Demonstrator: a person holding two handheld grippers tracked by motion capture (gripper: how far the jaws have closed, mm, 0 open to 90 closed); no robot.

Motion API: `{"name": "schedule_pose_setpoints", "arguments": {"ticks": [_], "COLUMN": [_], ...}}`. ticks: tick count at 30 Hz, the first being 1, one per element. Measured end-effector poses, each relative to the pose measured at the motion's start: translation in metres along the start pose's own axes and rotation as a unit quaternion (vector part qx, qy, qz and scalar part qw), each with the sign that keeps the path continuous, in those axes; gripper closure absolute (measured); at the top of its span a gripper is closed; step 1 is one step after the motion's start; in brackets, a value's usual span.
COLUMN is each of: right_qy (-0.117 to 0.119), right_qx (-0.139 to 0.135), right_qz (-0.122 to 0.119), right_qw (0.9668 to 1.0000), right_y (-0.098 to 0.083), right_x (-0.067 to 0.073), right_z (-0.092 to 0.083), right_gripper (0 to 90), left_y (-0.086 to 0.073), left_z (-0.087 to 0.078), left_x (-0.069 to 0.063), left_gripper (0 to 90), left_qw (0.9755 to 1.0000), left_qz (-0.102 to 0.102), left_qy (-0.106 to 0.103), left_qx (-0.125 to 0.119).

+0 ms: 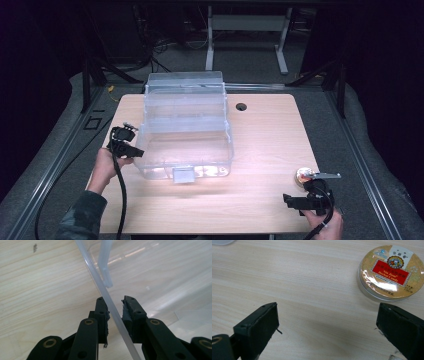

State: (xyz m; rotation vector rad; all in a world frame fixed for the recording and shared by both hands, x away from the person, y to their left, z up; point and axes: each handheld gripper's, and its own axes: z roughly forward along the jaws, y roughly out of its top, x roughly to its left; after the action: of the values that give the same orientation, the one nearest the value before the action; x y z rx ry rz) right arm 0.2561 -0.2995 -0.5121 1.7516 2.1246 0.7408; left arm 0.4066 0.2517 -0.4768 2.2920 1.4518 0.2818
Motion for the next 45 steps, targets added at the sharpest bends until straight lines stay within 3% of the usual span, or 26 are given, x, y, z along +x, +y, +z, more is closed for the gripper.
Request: {"name": "schedule_pose_setpoints", "arguments": {"ticks": [10,17,37,45], "right_qy": [0.0,0.001,0.0,0.004], "right_qx": [-0.002,-0.001,-0.001,-0.003], "right_qz": [0.001,0.006,0.009,0.012], "right_qw": [1.0,1.0,1.0,0.9999], "right_y": [0.0,-0.001,-0.002,-0.003], "right_x": [-0.001,-0.002,-0.004,-0.007], "right_z": [-0.001,-0.001,0.0,-0.001], "right_gripper": [4.0,4.0,3.9,3.9], "left_y": [0.009,0.016,0.02,0.02], "left_z": [0.006,0.009,0.013,0.013], "left_x": [-0.032,-0.05,-0.081,-0.086], "left_gripper": [72.1,71.1,69.2,68.7], "left_qw": [0.9998,0.9989,0.9978,0.9973], "left_qz": [0.02,0.046,0.061,0.069], "left_qy": [-0.01,-0.01,-0.024,-0.026], "left_qx": [0.001,0.009,0.002,0.002]}}
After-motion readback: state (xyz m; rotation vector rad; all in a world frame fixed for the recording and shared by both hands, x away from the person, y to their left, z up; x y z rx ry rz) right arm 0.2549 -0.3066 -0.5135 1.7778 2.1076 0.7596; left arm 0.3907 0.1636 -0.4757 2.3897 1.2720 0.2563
